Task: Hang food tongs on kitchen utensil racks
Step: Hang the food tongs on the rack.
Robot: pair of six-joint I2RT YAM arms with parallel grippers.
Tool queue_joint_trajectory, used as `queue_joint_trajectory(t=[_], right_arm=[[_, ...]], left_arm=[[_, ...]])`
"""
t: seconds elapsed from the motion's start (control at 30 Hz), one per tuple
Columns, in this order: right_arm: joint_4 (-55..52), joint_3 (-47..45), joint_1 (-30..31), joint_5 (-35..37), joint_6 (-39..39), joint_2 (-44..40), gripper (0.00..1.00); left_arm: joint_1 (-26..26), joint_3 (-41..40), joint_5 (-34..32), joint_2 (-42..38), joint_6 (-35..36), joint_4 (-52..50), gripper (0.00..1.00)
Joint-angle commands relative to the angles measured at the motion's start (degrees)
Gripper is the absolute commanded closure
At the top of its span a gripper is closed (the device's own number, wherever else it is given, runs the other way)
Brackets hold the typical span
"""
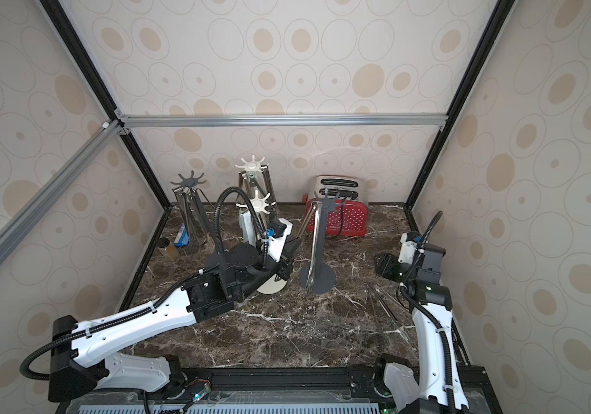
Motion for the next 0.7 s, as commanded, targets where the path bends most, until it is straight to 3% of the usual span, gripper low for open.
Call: queue_joint_trajectory(t=[0.0,0.67], right_arm=[[0.38,-0.72,-0.23,-1.03,-1.03,0.31,0.31],[0.26,-0.79,-0.18,-1.4,-1.12,0.83,0.31]], left_arm=[[0.59,1.55,-1.14,-1.6,-0.32,1.71,1.0],[2.94,3.51,0.54,3.46,-0.92,1.42,1.0]])
